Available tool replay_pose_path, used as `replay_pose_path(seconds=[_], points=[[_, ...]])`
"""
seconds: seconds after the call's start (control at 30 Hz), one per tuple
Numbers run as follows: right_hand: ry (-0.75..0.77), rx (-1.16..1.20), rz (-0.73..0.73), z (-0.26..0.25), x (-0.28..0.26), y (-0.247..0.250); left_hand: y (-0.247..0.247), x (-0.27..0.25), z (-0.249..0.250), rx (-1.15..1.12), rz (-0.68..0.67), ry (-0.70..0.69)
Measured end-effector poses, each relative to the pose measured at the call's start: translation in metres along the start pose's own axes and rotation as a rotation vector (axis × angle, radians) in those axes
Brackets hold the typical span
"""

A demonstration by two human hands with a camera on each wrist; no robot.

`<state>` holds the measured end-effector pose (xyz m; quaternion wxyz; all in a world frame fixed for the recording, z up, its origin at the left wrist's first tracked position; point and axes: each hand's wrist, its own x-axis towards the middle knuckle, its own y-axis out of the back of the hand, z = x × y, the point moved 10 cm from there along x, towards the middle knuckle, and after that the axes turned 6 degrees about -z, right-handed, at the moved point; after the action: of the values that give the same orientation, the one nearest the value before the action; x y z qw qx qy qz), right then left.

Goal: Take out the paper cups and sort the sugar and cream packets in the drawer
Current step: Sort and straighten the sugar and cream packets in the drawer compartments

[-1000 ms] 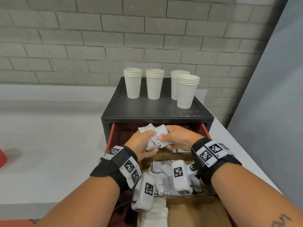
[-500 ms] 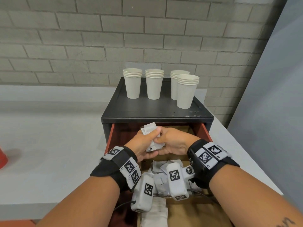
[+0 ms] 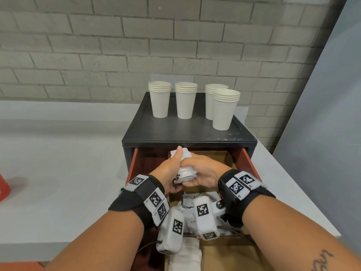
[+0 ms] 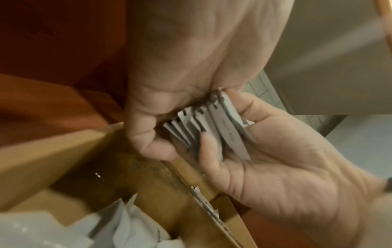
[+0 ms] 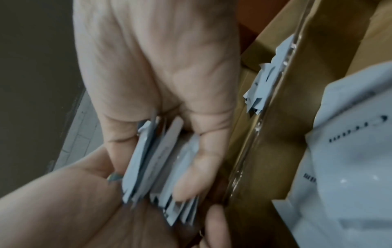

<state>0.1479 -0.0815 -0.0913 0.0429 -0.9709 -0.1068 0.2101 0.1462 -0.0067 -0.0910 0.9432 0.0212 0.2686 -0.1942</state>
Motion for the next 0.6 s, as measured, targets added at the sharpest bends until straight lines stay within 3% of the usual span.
replay_pose_path(seconds=[0.1, 0.23, 0.33, 0.43, 0.6], points=[[-0.018, -0.019, 0.069, 0.001, 0.008, 0.007, 0.006, -0.001, 0.002, -0.081, 0.017, -0.017], [-0.025, -0.073, 0.236, -0.001, 0.020, 0.030, 0.036, -0.002, 0.013, -0.150, 0.207, -0.102], [-0.036, -0.210, 0.303, -0.001, 0.030, 0.037, 0.040, 0.006, 0.012, -0.103, 0.209, -0.092], [-0.069, -0.396, 0.240, 0.004, 0.041, 0.025, 0.030, 0.011, 0.003, -0.180, 0.137, -0.008], [-0.083, -0.691, 0.112, 0.001, 0.043, 0.009, 0.032, 0.016, 0.000, -0.225, 0.141, 0.010]])
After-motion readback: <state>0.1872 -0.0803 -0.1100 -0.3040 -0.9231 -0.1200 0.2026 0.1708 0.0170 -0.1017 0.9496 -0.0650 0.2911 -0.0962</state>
